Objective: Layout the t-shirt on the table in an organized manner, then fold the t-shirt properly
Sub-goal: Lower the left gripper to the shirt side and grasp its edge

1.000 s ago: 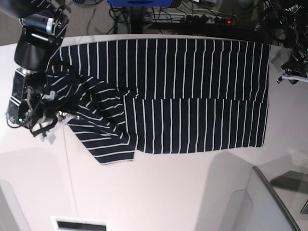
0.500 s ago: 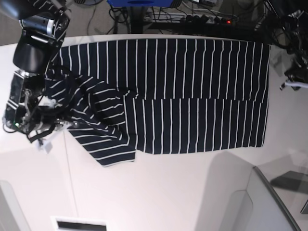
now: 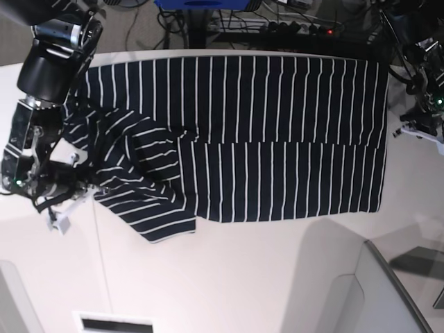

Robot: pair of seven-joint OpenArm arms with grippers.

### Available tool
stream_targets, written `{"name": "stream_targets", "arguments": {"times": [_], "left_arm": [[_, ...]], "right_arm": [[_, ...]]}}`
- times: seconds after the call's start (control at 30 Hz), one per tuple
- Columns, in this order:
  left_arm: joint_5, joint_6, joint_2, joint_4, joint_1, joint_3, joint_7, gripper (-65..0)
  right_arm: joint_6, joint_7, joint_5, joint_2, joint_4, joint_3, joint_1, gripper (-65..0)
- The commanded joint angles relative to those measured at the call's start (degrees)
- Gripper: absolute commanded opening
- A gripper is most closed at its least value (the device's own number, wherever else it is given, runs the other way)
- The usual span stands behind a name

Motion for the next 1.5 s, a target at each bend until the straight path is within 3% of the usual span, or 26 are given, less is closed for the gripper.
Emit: {"name": "stream_targets", "arguments": {"times": [0.0, 0.07, 0.17, 0.33, 0.53, 0.8, 0.83, 0.9, 1.03, 1.17, 1.33, 1.47], "left_arm": [[0.12, -0.56, -1.90, 1.06, -1.87, 1.68, -1.20, -49.2], [0.38, -0.56, -2.96, 0.44, -3.54, 5.37, -1.20, -36.2], [0.21, -0.56, -4.28, -5.27, -8.20, 8.19, -1.20, -25.0], [0.30, -0.65, -5.33, -20.57, -17.08, 10.82, -1.64, -24.4], [0.21, -0.65, -4.28, -23.56, -18.57, 16.36, -6.21, -24.5], [0.21, -0.65, -2.52, -31.12, -20.42, 17.24, -8.76, -25.2], [0.21, -0.65, -2.43, -31.82, -20.42, 17.24, -9.38, -26.5], [0.21, -0.65, -2.43, -32.97, -20.33, 17.24, -10.87, -36.2], [0.21, -0.65, -2.43, -33.05, -19.80, 17.15, -12.54, -65.0], [0.21, -0.65, -2.43, -31.74, -19.71, 17.24, -12.37, -65.0], [0.21, -0.65, -1.29, -20.13, -14.35, 17.24, -11.93, -65.0], [0.21, -0.65, -0.67, -10.29, -9.43, 17.24, -6.92, -65.0]], "right_arm": [[-0.03, 0.59, 0.74, 0.59, 1.03, -0.02, 1.18, -65.0], [-0.03, 0.59, 0.74, 0.59, 1.03, -0.02, 1.18, -65.0], [-0.03, 0.50, 0.74, 0.59, 1.03, -0.02, 1.18, -65.0], [0.06, 0.50, 0.74, 0.59, 1.03, -0.02, 1.10, -65.0], [0.06, 0.59, 0.74, 0.59, 1.03, -0.02, 1.10, -65.0], [0.15, 0.85, 0.74, 0.59, 1.03, -0.11, 1.10, -65.0], [0.15, 0.85, 0.74, 0.59, 1.03, -0.11, 1.10, -65.0], [0.15, 0.94, 0.74, 0.59, 1.03, -0.11, 0.83, -65.0], [0.15, 1.03, 0.74, 0.59, 1.03, -0.11, 0.39, -65.0], [0.15, 1.03, 0.74, 0.59, 0.86, -0.11, 0.39, -65.0], [0.15, 1.03, 0.74, 0.59, 0.77, -0.11, 0.39, -65.0], [0.15, 1.03, 0.74, 0.59, 0.68, -0.11, 0.39, -65.0]]}}
